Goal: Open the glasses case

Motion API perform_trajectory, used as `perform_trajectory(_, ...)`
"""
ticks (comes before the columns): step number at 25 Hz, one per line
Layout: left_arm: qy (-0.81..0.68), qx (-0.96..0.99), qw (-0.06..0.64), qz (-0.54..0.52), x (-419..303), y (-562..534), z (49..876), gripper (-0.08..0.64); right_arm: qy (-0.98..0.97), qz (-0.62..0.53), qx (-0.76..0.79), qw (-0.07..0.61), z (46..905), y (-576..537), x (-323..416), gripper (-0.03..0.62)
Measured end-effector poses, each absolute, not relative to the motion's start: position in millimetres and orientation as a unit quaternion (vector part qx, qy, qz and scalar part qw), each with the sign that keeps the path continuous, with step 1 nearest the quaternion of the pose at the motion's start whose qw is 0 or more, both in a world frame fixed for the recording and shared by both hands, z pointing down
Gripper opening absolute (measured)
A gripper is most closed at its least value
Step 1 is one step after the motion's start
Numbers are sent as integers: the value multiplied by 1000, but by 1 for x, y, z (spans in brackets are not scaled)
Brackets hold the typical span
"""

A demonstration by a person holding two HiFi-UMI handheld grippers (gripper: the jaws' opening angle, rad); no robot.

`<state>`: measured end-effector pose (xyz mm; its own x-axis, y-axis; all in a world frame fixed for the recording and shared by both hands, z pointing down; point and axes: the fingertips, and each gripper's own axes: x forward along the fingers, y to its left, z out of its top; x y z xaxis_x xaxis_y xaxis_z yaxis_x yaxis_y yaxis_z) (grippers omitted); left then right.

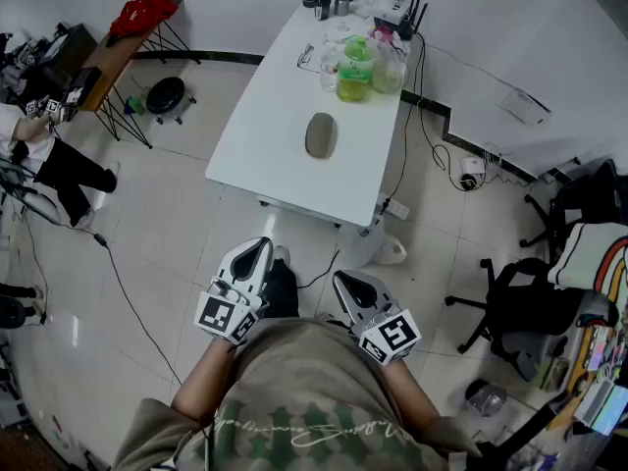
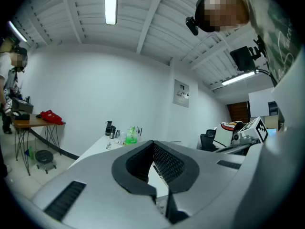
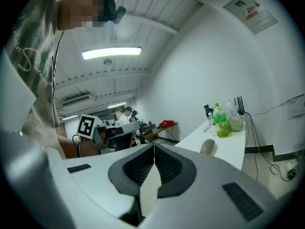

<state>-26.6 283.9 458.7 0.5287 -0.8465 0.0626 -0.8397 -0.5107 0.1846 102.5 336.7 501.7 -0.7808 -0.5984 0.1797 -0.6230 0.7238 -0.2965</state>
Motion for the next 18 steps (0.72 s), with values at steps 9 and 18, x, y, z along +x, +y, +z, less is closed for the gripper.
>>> perform_trajectory(9,-448,882,148,6,-79,177,484,6,-920,191,340,31,499,211,19,11)
perform_trajectory(18,-388,902,189,5,-136,91,494,6,-902,182,391,30,489,109,-39,11)
